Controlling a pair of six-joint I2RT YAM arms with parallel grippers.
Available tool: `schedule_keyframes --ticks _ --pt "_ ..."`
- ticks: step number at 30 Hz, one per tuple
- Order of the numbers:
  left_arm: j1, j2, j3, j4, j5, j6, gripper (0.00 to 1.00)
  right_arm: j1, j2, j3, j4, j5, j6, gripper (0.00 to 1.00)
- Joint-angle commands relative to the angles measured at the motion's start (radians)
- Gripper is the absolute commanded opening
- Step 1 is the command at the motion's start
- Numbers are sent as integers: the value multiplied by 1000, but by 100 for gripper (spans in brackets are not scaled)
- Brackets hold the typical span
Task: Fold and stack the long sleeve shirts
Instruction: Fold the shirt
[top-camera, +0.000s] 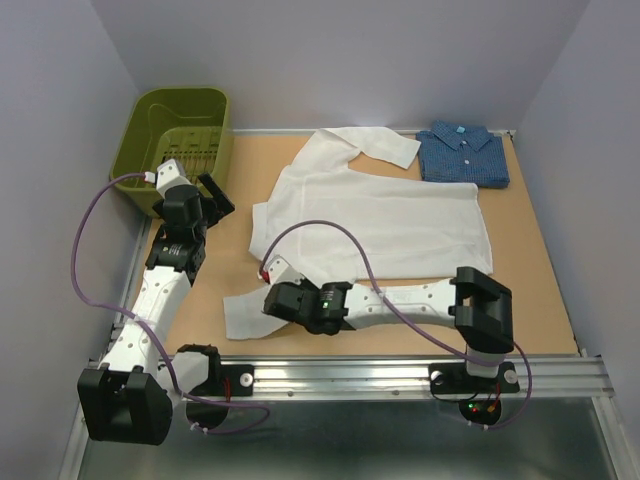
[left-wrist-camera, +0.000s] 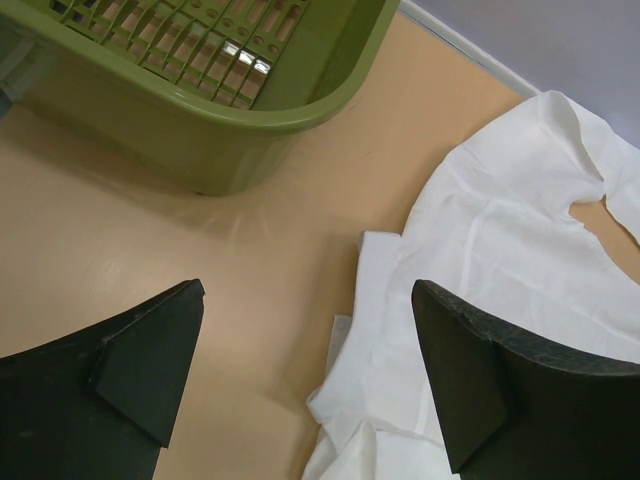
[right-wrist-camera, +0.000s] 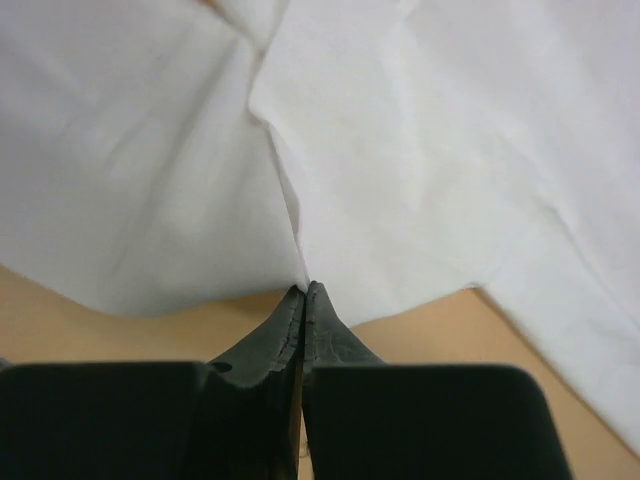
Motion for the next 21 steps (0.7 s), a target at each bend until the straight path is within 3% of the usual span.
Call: schedule_keyframes --ticks 1,7,10,14,15,18,21 --pt "7 -28 -9 28 -14 1 96 -67 -111 65 -7 194 -143 1" --pt "7 -31 -9 30 -11 4 96 -223 -141 121 34 281 -267 2" --pt "9 -30 -9 30 -12 4 96 -326 -133 159 93 266 -292 9" --pt "9 -27 -11 30 -12 4 96 -372 -92 242 115 275 -258 44" --pt "9 -25 -12 30 -11 4 96 -371 -82 254 115 286 -242 58" --pt "9 -27 -12 30 -11 4 96 -374 -108 241 113 211 -162 75" --pt "9 -25 -11 28 -8 4 96 -375 -183 133 108 104 -43 79"
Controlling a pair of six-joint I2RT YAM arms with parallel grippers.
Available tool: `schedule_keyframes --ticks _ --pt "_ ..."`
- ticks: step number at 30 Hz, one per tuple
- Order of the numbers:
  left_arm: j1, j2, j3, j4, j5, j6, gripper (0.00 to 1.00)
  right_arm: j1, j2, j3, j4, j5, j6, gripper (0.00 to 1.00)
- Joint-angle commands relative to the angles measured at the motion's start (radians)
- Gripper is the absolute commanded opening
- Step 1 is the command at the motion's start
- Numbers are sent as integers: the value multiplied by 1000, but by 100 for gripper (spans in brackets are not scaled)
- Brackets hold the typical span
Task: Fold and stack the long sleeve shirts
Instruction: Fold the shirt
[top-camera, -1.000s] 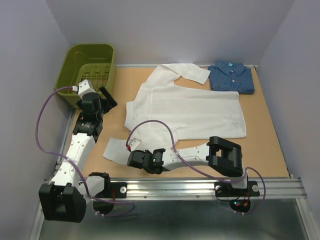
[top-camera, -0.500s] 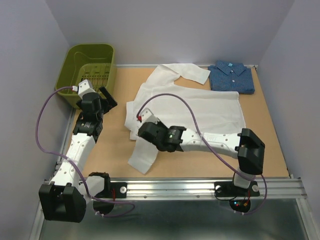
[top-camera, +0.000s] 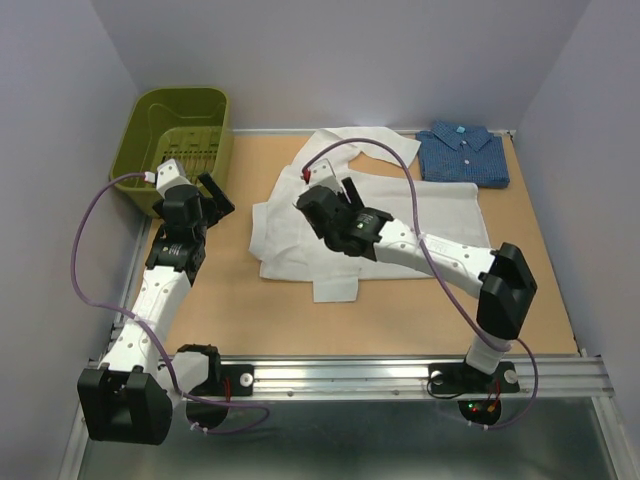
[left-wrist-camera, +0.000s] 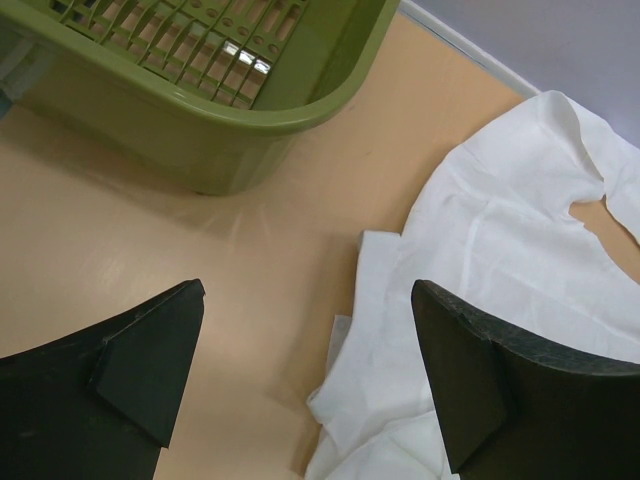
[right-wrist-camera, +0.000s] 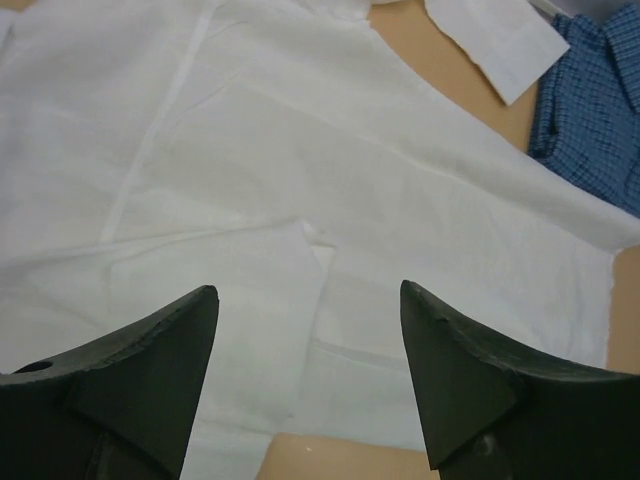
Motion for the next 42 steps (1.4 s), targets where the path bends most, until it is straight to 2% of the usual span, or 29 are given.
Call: schedule_keyframes --ticks 1,5,11,14,19,26,32,36,39,41,42 --pt "6 -24 -10 30 -5 6 96 1 -115 -131 33 -140 192 79" --pt "6 -10 -10 30 21 3 96 -30 -230 -317 21 -360 431 78" --pt "6 7 -12 27 91 1 96 -39 -310 -553 35 -496 605 78" --pt "5 13 -40 10 157 -22 96 -61 -327 -624 79 -527 627 77" --pt "-15 10 -144 -28 333 -85 94 -128 -346 -771 260 -697 653 74" --pt "-67 -47 -244 -38 354 -152 93 -154 -298 -825 383 -795 656 71" --pt "-173 6 -291 -12 332 -215 93 -174 -232 -833 440 -829 656 67" --pt "-244 47 -297 2 268 -253 93 -179 -203 -822 453 -866 653 62" --pt "-259 90 -299 10 245 -266 93 -179 -192 -816 461 -877 651 54" --pt "-259 114 -299 11 236 -270 92 -180 -192 -816 463 -878 650 44" --pt "-259 124 -299 10 234 -272 92 -179 -201 -816 461 -877 650 32"
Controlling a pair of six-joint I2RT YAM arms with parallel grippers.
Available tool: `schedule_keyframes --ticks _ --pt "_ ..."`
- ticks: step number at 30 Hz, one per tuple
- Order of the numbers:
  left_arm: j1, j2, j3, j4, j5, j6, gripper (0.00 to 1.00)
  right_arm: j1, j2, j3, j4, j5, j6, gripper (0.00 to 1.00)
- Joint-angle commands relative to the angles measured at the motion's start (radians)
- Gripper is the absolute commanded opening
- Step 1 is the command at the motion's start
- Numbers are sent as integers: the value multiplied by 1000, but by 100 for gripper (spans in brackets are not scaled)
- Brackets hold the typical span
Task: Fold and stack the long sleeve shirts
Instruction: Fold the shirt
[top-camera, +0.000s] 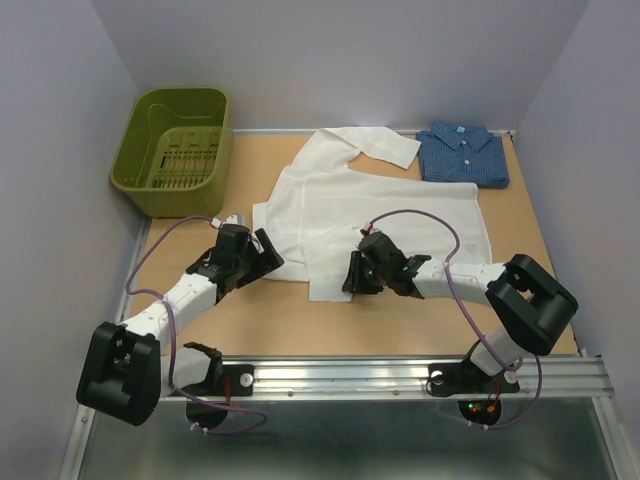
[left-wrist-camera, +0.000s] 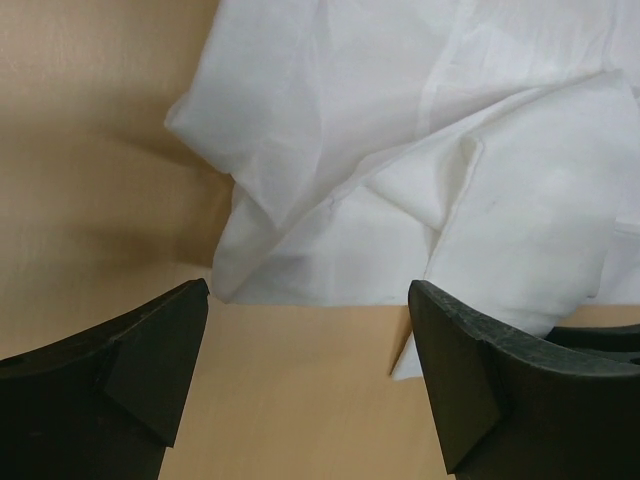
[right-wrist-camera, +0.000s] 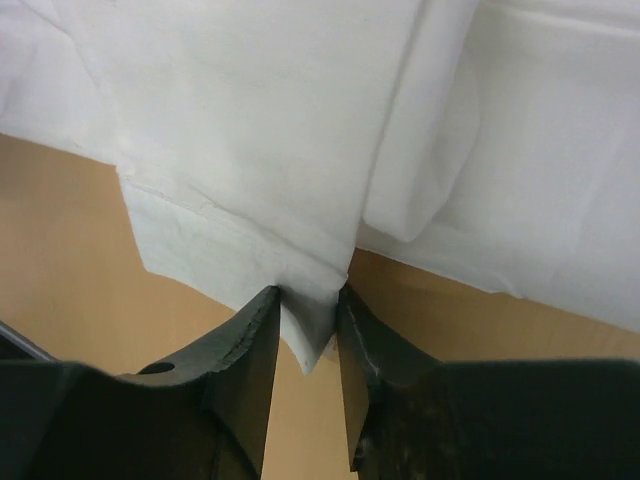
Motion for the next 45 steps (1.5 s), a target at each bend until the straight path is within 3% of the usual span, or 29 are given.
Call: schedule_keyframes --ticks 1,3,6,18,21,24,28,30,38,45 --pt "-1 22 -18 29 -44 -25 91 -2 7 -8 -1 -19 -7 26" --pt "-3 23 -17 21 -52 -25 90 -1 -19 -10 -4 -13 -7 12" --pt "-3 28 -12 3 -85 -22 89 -1 -59 -4 -7 -8 -26 1" --pt "-4 141 27 15 -37 -8 67 -1 -75 136 -151 -39 -116 1" --pt "-4 152 44 12 -40 -2 56 -2 -73 168 -182 -45 -130 1" --pt "-4 160 46 -3 -41 -5 38 -2 -81 225 -222 -25 -165 0" --pt "-4 152 17 -25 -23 -17 6 -1 -79 340 -351 61 -236 1" --pt "-4 143 5 -28 -24 -26 0 -1 -71 416 -395 105 -283 1" --pt "-3 99 -3 -72 -46 -41 0 -83 -12 671 -547 354 -438 1" --pt "9 57 -25 -101 -41 -46 0 -252 51 878 -550 339 -429 1"
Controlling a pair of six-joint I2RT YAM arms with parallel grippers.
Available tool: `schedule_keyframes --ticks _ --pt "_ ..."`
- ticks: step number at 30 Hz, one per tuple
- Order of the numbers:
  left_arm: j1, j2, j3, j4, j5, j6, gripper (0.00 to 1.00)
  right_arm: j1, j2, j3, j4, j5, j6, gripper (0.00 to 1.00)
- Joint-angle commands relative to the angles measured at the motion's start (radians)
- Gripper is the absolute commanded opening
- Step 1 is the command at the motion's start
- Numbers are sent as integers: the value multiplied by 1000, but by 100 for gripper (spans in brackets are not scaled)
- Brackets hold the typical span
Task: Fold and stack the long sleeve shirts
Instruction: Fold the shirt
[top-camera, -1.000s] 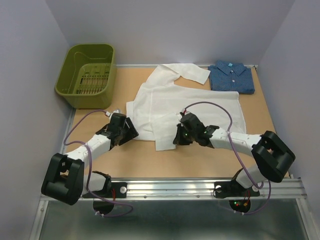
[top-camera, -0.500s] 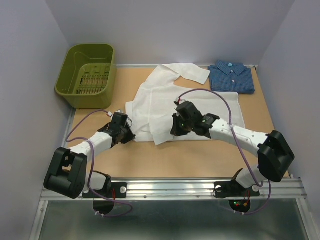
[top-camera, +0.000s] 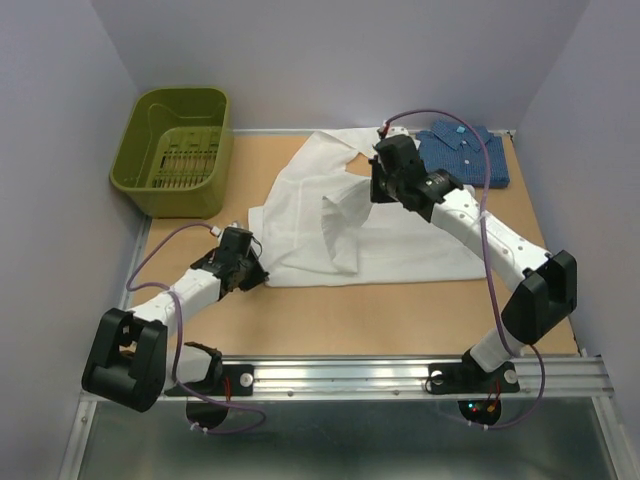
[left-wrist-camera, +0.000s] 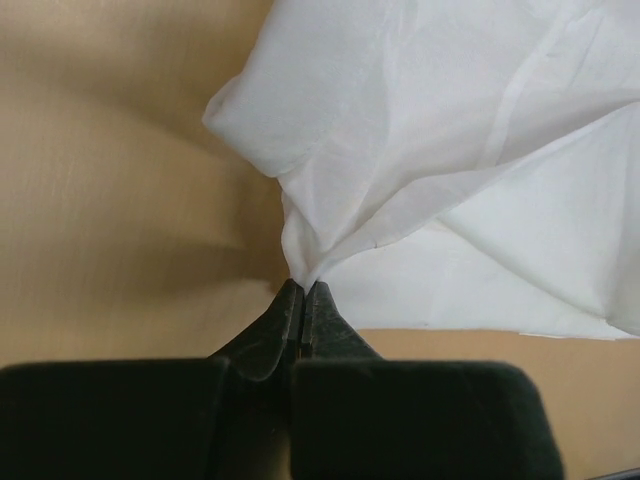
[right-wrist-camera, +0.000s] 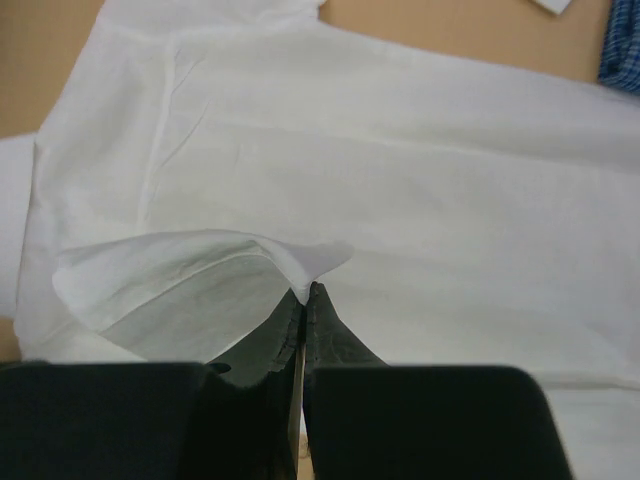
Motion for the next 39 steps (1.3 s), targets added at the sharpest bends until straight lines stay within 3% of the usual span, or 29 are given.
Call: schedule_keyframes --ticks 1,6,13,21,31,34,39 --pt "19 -42 -35 -40 -5 -8 0 -102 34 155 -15 12 -12 0" --pt "42 -65 -53 -44 1 -11 0 -150 96 275 -15 -63 -58 1" --pt "54 -99 -63 -58 -15 -28 0 -179 142 375 -12 -88 -283 1" --pt "59 -99 -69 -57 -15 -39 0 -179 280 519 -3 1 -607 1" --pt "60 -101 -69 -69 -15 -48 0 -144 424 731 47 48 -831 2" --pt "60 -101 -69 -70 -13 -49 0 -106 441 717 82 73 -953 2" --pt "60 -102 -69 -69 -15 -51 0 -11 481 645 246 271 -1159 2"
